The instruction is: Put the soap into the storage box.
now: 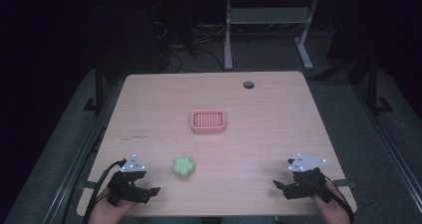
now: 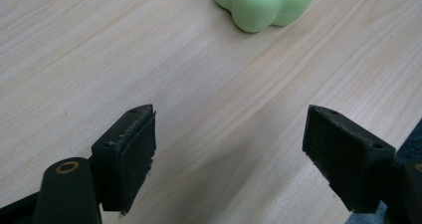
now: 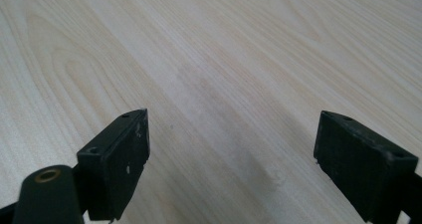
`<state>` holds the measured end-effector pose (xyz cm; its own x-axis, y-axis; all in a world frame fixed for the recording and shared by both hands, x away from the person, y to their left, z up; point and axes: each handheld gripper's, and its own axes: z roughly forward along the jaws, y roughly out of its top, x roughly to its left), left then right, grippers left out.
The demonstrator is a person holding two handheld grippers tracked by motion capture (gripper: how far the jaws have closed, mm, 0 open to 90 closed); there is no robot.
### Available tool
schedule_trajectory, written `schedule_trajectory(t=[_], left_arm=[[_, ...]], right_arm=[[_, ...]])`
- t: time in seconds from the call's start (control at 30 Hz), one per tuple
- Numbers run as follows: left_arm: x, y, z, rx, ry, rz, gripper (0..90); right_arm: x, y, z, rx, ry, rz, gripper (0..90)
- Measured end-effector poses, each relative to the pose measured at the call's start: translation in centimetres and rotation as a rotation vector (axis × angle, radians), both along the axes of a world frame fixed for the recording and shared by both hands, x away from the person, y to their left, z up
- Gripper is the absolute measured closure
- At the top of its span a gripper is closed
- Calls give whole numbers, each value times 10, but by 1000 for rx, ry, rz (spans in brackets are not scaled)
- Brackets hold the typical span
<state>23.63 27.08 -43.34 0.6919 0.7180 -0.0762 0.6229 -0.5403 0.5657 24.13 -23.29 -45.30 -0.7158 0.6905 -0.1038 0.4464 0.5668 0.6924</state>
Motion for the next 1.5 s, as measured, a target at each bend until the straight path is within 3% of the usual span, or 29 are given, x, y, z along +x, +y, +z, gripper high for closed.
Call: schedule_trajectory(t=[0.73, 1.03, 1.5], left_arm=[[4, -15, -2, 21, 9, -47, 207], [6, -22, 1, -7, 8, -60, 205], [14, -45, 10, 28, -2, -90, 205]], right_arm=[[-2, 2, 1, -4, -6, 9, 138], [-3, 1, 2, -4, -11, 9, 138], [-3, 1, 2, -3, -4, 6, 138]])
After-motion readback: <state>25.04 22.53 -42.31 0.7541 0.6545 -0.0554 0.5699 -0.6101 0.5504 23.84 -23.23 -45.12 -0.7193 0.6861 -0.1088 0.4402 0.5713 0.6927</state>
